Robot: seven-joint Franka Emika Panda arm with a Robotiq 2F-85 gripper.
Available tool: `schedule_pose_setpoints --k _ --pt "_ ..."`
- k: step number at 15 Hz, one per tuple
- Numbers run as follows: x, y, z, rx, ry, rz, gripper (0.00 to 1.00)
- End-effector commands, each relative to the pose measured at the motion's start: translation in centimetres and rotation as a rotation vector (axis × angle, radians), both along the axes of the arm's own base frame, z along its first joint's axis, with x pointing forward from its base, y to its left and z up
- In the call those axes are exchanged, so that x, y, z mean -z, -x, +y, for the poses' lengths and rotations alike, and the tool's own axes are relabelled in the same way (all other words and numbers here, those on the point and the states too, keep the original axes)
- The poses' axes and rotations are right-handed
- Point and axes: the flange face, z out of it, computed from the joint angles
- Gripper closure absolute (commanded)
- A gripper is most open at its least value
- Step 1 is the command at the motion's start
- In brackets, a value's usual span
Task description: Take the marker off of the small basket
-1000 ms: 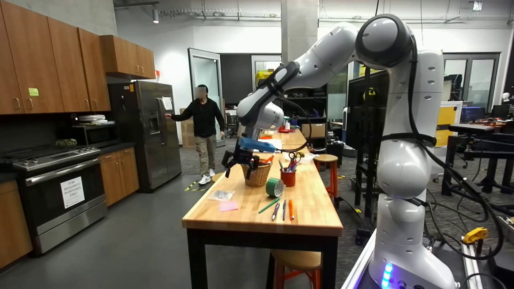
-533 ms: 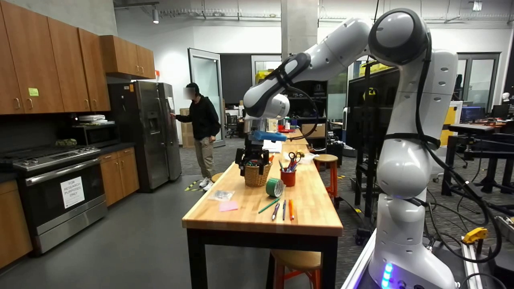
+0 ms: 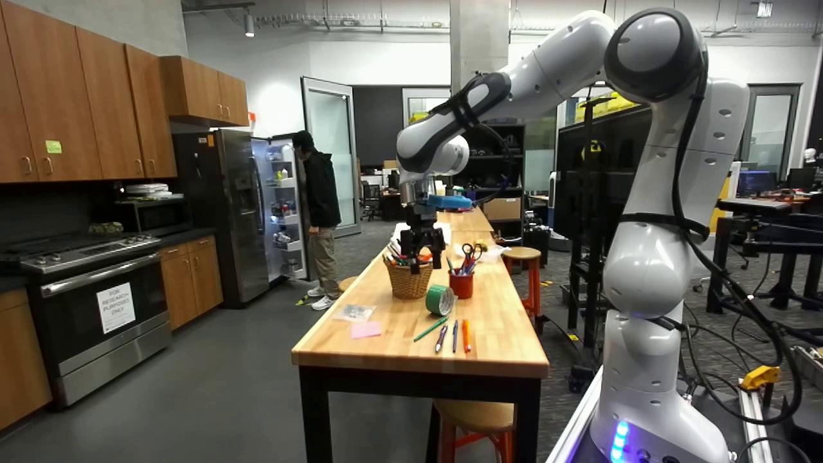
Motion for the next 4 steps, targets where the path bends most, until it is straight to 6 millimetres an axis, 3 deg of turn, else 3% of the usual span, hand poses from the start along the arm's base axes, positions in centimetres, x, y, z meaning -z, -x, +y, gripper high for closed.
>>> schedule_pose_setpoints --k 1,2,4 --pt "-1.6 0.4 -0.7 -0.052 0.03 0.013 0.0" --pt "-0.5 0.2 -0.2 -0.03 0.011 0.009 0.0" --pt "-0.8 0.1 -0.3 -0.036 0.018 0.01 0.0"
